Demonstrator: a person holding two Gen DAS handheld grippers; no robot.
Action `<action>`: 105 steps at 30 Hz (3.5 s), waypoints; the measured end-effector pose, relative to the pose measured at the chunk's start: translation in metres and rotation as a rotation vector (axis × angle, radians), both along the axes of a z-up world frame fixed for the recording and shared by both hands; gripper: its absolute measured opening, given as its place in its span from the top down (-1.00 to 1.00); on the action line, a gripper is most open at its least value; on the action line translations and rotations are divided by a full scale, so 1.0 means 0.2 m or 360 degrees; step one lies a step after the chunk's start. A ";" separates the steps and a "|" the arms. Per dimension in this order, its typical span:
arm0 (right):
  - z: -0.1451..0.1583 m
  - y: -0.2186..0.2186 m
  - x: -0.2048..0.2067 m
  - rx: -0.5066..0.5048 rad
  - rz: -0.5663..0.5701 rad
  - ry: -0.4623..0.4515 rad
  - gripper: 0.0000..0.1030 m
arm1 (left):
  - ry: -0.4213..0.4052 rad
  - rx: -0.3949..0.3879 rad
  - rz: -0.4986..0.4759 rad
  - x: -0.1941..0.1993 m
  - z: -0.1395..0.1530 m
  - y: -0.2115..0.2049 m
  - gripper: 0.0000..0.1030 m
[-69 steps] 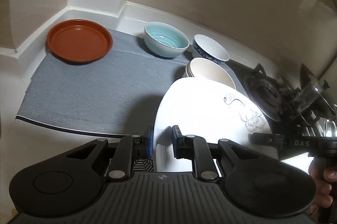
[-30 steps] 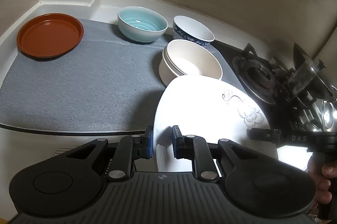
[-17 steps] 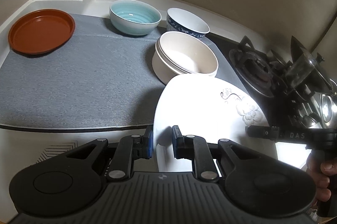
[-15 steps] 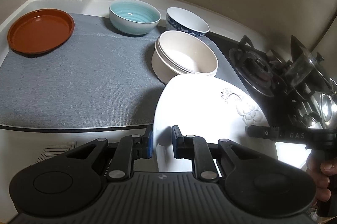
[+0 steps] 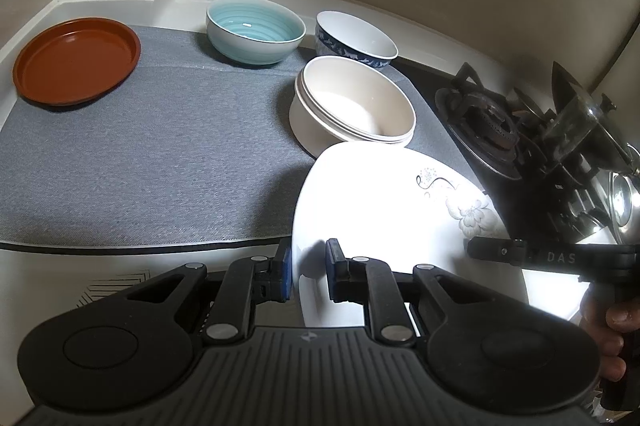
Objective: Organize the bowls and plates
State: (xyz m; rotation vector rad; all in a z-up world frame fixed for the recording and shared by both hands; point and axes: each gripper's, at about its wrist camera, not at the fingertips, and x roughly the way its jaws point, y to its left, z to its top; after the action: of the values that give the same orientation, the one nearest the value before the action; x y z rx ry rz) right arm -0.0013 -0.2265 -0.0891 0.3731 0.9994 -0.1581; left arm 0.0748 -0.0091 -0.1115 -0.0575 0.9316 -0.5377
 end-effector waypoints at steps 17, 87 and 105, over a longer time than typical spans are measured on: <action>-0.02 0.01 -0.02 -0.0016 0.0041 -0.0072 0.35 | 0.0003 0.0001 0.0056 -0.02 0.01 0.01 0.68; -0.04 0.24 -0.05 -0.0745 0.0283 -0.0179 0.47 | -0.0053 0.0100 0.0044 -0.08 0.06 0.01 0.74; 0.03 0.15 -0.12 -0.0720 0.0141 -0.0155 0.42 | -0.0039 0.0086 0.0015 -0.09 0.03 -0.01 0.72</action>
State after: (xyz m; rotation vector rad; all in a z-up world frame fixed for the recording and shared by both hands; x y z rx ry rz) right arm -0.0254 -0.1955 -0.0836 -0.0762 0.8526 -0.2765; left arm 0.0573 -0.0116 -0.1059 -0.0065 0.9213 -0.5032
